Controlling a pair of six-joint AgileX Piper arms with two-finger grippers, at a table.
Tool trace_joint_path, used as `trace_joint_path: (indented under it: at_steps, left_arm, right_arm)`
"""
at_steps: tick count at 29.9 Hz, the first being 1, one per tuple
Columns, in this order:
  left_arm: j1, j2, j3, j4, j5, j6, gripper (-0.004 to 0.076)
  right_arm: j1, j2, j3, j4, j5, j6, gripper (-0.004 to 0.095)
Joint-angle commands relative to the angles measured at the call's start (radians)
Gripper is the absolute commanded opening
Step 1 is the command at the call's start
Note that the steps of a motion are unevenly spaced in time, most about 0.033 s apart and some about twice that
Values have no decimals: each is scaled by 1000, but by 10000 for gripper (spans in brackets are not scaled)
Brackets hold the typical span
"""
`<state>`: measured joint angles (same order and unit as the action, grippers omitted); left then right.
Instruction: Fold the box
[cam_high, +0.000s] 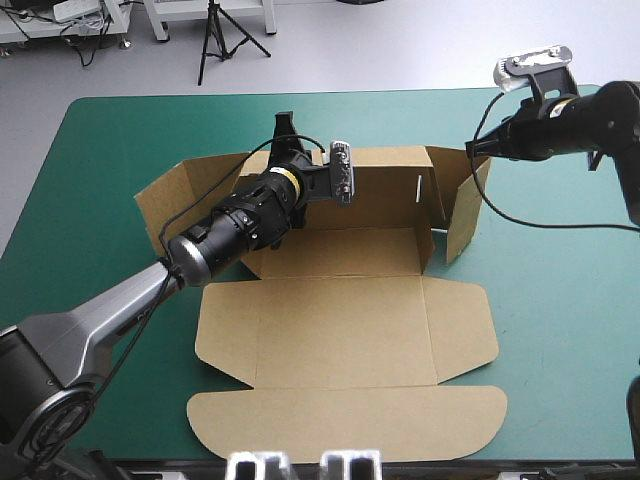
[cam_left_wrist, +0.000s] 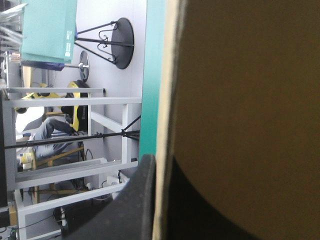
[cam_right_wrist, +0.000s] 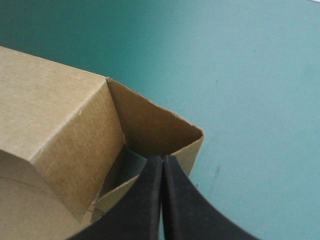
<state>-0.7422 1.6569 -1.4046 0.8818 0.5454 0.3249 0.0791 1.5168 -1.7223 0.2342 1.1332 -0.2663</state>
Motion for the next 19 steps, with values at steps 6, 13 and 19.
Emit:
trace_joint_path:
  at_steps: [6,13,19]
  left_arm:
    - [-3,-49,53,110,-26,-118,-9]
    - [-3,-49,53,142,-45,-157,-9]
    - [-3,-49,53,166,-45,-177,-9]
  right_arm:
    - [-89,205,-274,210,48,-45,-19]
    - [-89,351,-327,212,39,-36,-19]
    - [-89,445,-315,319,64,-58,-19]
